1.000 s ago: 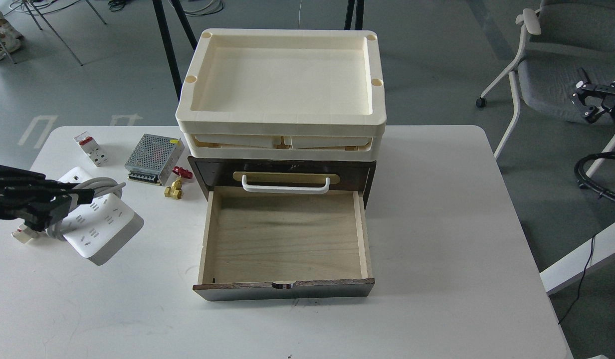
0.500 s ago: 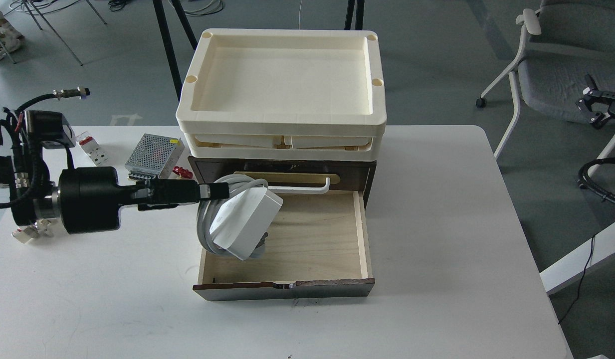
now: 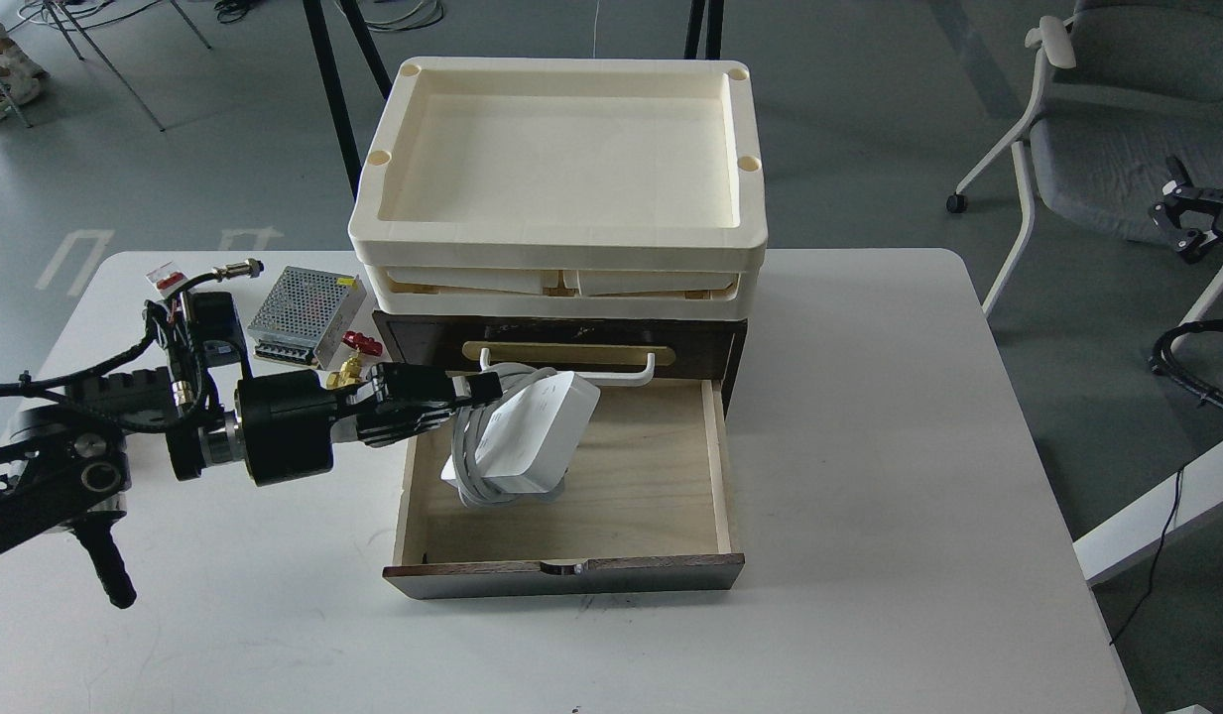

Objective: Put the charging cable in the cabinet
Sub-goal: 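Lower the power strip into the open drawer and open the left gripper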

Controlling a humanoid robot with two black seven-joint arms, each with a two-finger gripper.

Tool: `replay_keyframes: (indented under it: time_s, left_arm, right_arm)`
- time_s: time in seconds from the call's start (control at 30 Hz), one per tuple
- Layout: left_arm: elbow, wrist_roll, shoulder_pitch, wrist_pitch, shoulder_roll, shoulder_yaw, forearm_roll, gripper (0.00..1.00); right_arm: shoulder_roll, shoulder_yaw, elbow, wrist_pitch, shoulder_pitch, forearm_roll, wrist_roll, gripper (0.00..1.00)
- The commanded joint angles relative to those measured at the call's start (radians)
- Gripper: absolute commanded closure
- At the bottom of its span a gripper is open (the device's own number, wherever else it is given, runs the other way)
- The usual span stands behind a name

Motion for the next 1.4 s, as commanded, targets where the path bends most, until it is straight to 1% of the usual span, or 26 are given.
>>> replay_keyframes:
  time_s: [0.0, 0.23, 0.43, 0.57, 0.73, 0.9, 0.97, 1.1, 1.13, 1.2, 1.23, 1.27, 1.33, 1.37]
  left_arm:
    - [0.037, 0.0, 0.027, 0.013, -0.022, 0.002, 0.005, 1.0]
    - [0.165, 0.0, 0.057, 0.022, -0.097, 0.002, 0.048, 1.0]
    - [0.217, 0.0, 0.07, 0.027, -0.149, 0.0, 0.049, 1.0]
    - [0.228, 0.0, 0.073, 0.039, -0.171, -0.001, 0.046, 1.0]
    - [0.248, 0.0, 0.077, 0.094, -0.226, 0.0, 0.045, 1.0]
    - [0.335, 0.0, 0.078, 0.102, -0.301, 0.0, 0.041, 1.0]
    - [0.373, 0.0, 0.086, 0.102, -0.329, 0.0, 0.043, 0.97]
    - [0.401, 0.0, 0.106, 0.1, -0.346, 0.0, 0.043, 0.87]
    - [0.401, 0.0, 0.106, 0.102, -0.347, -0.001, 0.04, 0.82]
    - [0.4, 0.0, 0.107, 0.1, -0.35, -0.001, 0.04, 0.74]
    - [0.4, 0.0, 0.107, 0.1, -0.349, -0.003, 0.04, 0.68]
    - [0.4, 0.0, 0.107, 0.097, -0.349, -0.004, 0.04, 0.58]
    - [0.396, 0.0, 0.107, 0.094, -0.349, -0.013, 0.037, 0.31]
    - [0.395, 0.0, 0.106, 0.091, -0.349, -0.015, 0.037, 0.29]
  right_arm:
    - [0.0, 0.0, 0.0, 0.0, -0.001, 0.0, 0.0, 0.0]
    - [0.0, 0.0, 0.0, 0.0, -0.011, 0.0, 0.0, 0.0]
    - [0.0, 0.0, 0.0, 0.0, -0.015, 0.0, 0.0, 0.0]
    - [0.0, 0.0, 0.0, 0.0, -0.015, 0.0, 0.0, 0.0]
    - [0.0, 0.0, 0.0, 0.0, -0.015, 0.0, 0.0, 0.0]
    - [-0.002, 0.0, -0.001, 0.0, -0.018, 0.0, 0.0, 0.0]
    - [-0.002, 0.005, -0.001, 0.0, -0.024, 0.0, 0.0, 0.0]
    - [-0.002, 0.009, -0.001, 0.0, -0.032, 0.0, 0.0, 0.0]
    - [-0.002, 0.009, -0.001, 0.0, -0.032, 0.0, 0.0, 0.0]
    - [-0.002, 0.009, -0.001, 0.0, -0.032, 0.0, 0.0, 0.0]
    - [-0.002, 0.011, -0.001, 0.0, -0.034, 0.0, 0.0, 0.0]
    - [0.0, 0.011, -0.001, 0.0, -0.034, 0.0, 0.0, 0.0]
    - [-0.002, 0.011, 0.0, 0.0, -0.034, 0.0, 0.0, 0.0]
    - [0.0, 0.011, 0.0, 0.0, -0.034, 0.0, 0.0, 0.0]
